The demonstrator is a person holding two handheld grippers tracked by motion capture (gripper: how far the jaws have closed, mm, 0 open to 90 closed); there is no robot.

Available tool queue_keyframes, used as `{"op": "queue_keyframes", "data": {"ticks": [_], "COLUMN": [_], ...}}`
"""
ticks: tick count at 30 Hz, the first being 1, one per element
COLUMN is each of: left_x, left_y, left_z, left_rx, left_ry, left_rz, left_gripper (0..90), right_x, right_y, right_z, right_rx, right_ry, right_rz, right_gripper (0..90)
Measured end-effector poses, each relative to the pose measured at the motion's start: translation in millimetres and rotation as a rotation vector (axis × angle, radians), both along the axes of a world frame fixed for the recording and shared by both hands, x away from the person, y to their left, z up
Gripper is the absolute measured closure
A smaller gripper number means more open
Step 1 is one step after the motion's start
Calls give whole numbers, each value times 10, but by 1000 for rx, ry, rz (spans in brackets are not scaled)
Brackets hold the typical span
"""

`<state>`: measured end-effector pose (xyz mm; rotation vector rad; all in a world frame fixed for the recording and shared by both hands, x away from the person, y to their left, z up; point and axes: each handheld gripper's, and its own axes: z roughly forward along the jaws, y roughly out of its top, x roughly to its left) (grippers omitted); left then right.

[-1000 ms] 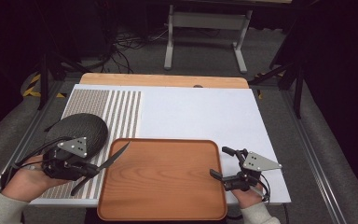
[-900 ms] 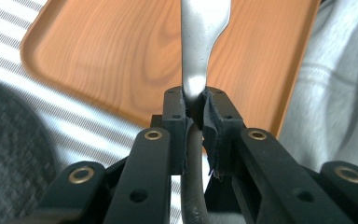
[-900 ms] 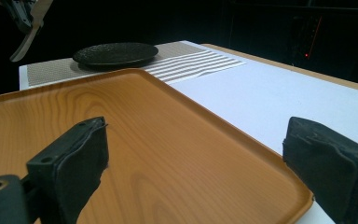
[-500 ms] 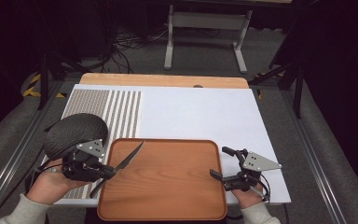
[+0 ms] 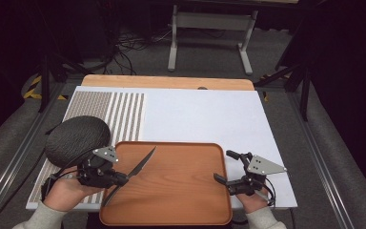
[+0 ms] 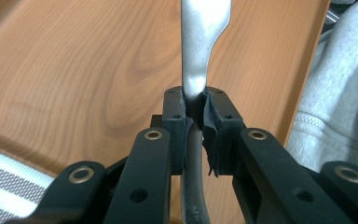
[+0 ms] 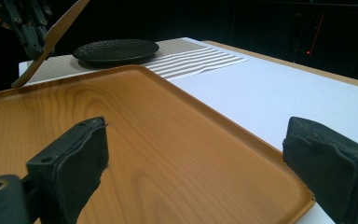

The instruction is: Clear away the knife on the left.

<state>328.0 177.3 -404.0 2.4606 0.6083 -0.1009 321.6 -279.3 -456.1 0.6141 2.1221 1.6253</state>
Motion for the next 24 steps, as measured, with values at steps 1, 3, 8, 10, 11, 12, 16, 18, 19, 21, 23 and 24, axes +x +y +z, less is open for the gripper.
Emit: {"op": "queue_keyframes", "data": {"ticks": [1, 3, 8, 10, 11, 12, 16, 18, 19, 21, 23, 24], "left_x": [-1, -3, 1, -2, -1, -1, 4, 7, 11, 14, 15, 15], "left_y": [-11, -33, -88, -116, -123, -129, -161, -165, -167, -180, -196, -196], "left_z": [-8, -22, -53, -68, -71, -78, -114, -119, -124, -141, -158, -158], "left_rx": [-3, 2, 11, 17, 24, 24, 38, 40, 49, 58, 62, 62], "left_ry": [3, 12, 22, 37, 38, 40, 55, 55, 54, 61, 61, 61], "left_rz": [3, 4, 13, 23, 25, 29, 49, 50, 53, 60, 66, 66], "left_gripper": [800, 800, 800, 800, 800, 800, 801, 800, 800, 800, 801, 801], "right_x": [0, 0, -1, 0, 1, 1, -3, -4, -4, -4, -5, -5], "right_y": [0, 1, 1, 1, 1, 1, -2, -5, -5, -5, -6, -6], "right_z": [0, -1, -1, -1, -1, -1, 2, 2, 2, 3, 4, 4], "right_rx": [-1, -1, -1, 0, 0, 0, 2, 3, 3, 2, 3, 3], "right_ry": [0, 0, 0, 2, 1, 1, 0, 0, 0, -2, -2, -2], "right_rz": [0, 0, 1, 3, 2, 2, 2, 1, 1, 2, 3, 3], "right_gripper": [72, 72, 72, 72, 72, 72, 72, 72, 72, 72, 72, 72]}}
